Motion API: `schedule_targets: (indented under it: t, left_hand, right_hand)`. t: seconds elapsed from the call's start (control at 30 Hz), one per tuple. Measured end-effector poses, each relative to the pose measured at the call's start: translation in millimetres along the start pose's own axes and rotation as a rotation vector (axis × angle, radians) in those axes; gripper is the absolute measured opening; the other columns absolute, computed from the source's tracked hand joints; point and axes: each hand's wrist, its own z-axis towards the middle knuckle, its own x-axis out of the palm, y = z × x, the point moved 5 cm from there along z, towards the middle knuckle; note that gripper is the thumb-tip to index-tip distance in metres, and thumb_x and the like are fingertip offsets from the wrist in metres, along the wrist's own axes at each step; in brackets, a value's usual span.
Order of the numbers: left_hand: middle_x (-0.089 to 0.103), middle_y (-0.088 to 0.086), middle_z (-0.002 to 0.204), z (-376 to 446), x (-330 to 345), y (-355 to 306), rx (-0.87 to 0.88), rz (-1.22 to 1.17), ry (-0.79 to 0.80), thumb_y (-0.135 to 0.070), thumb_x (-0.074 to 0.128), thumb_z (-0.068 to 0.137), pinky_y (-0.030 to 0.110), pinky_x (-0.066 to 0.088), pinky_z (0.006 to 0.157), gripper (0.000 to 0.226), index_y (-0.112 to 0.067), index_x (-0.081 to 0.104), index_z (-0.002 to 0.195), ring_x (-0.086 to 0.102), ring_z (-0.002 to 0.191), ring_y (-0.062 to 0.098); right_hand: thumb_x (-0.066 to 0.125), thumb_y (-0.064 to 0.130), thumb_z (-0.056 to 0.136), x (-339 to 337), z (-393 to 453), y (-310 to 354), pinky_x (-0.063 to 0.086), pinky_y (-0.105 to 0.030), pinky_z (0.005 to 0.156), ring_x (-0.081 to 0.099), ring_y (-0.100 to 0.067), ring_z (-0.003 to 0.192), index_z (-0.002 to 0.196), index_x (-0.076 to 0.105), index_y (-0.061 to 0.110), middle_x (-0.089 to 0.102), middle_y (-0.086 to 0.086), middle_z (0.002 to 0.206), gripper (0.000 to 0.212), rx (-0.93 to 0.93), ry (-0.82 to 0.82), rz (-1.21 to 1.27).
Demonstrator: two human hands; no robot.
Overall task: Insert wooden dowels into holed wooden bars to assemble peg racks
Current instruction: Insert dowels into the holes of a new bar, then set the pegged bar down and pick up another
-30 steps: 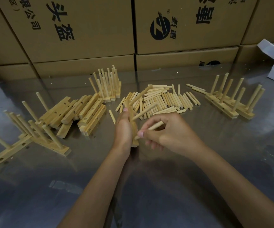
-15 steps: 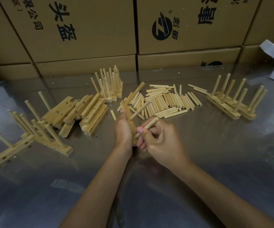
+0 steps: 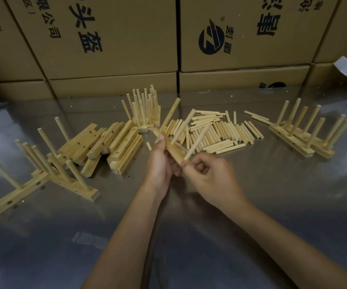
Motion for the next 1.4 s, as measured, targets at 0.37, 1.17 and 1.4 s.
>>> schedule_targets:
  t: [0.37,1.17,1.4]
  left_hand:
    - [0.069,0.017,0.075,17,4,-3,-0.029,0.010,-0.003,-0.044,0.034,0.107,0.025,0.045,0.036,0.040,-0.010,0.052,0.118,0.067,0.053,0.021]
    - [0.065,0.012,0.063,21,3,-2,-0.076,-0.001,0.068,-0.026,0.037,0.106,0.022,0.042,0.037,0.033,-0.003,0.059,0.098,0.061,0.047,0.018]
    - [0.060,0.011,0.056,17,6,-4,-0.055,0.056,0.058,-0.018,0.032,0.104,0.019,0.035,0.035,0.040,0.000,0.058,0.079,0.052,0.040,0.016]
  right_hand:
    - [0.061,0.048,0.089,29,168,-7,0.041,-0.030,0.056,0.064,-0.025,0.069,0.066,0.060,0.015,0.063,-0.003,0.067,0.040,0.155,-0.145,-0.244]
    - [0.054,0.027,0.093,76,193,-4,0.039,-0.036,0.101,0.044,-0.026,0.124,0.103,0.074,0.018,0.060,-0.007,0.121,0.024,-0.027,0.100,-0.569]
    - [0.058,0.015,0.093,88,156,52,0.045,-0.021,0.079,0.062,-0.009,0.097,0.098,0.076,0.011,0.072,-0.001,0.104,0.019,-0.160,0.501,-0.263]
